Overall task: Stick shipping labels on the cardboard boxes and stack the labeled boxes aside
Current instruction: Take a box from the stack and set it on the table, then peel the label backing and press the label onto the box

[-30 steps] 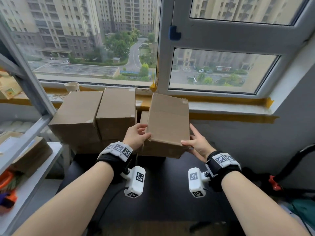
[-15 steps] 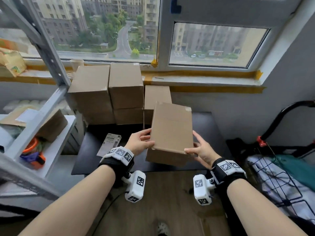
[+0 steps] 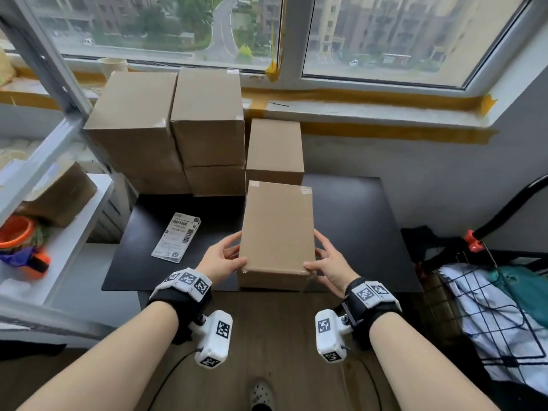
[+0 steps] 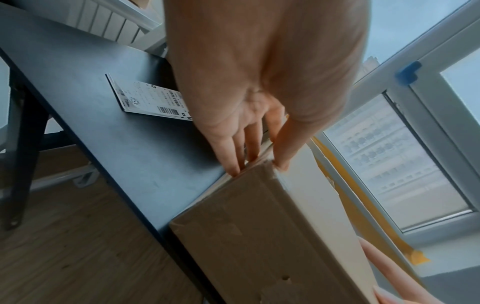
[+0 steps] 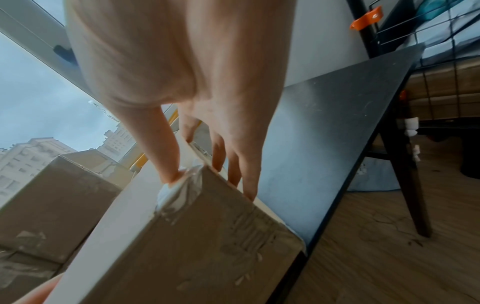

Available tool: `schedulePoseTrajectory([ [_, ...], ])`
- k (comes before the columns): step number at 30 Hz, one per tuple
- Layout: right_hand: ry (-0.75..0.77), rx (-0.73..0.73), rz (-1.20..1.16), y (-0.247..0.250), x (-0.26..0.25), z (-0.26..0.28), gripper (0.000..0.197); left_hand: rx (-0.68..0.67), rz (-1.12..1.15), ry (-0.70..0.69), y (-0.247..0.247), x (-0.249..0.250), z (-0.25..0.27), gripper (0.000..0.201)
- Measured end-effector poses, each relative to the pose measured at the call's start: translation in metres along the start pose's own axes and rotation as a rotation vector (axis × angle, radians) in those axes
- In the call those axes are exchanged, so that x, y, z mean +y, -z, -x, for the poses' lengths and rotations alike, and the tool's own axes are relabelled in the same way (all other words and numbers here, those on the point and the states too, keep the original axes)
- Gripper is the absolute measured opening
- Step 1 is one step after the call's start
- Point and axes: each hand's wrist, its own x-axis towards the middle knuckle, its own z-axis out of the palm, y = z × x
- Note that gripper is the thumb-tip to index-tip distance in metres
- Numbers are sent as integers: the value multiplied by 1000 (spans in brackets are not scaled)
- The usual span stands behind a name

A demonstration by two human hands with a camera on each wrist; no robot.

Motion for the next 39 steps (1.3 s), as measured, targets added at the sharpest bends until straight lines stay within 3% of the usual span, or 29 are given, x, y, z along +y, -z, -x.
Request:
schedulePoseTrajectory([
  [10,-25,-5,128,4,-12,-33,83,67,97,-20,-10,2,-21,66],
  [13,6,33,236,2,-14,-33,82,81,37,-29,-12,7,-20,66],
  [15,41,80,391,-2,-16,-30,78,97,-70,-32,-9,7,-21,65],
  [19,155,241,915,-16,-23,-17,63,228,-621,-36,7,8,-11,51],
  [23,286,249,1278,-44,-37,-8,52,213,-999,-117,29,17,8,40],
  [32,418,136,1492,-144,-36,-17,39,278,-1326,-112,96,18,31,30],
  [39,534,64,1577,-216,-18,-41,33,258,-1378,36,136,-4,36,30],
])
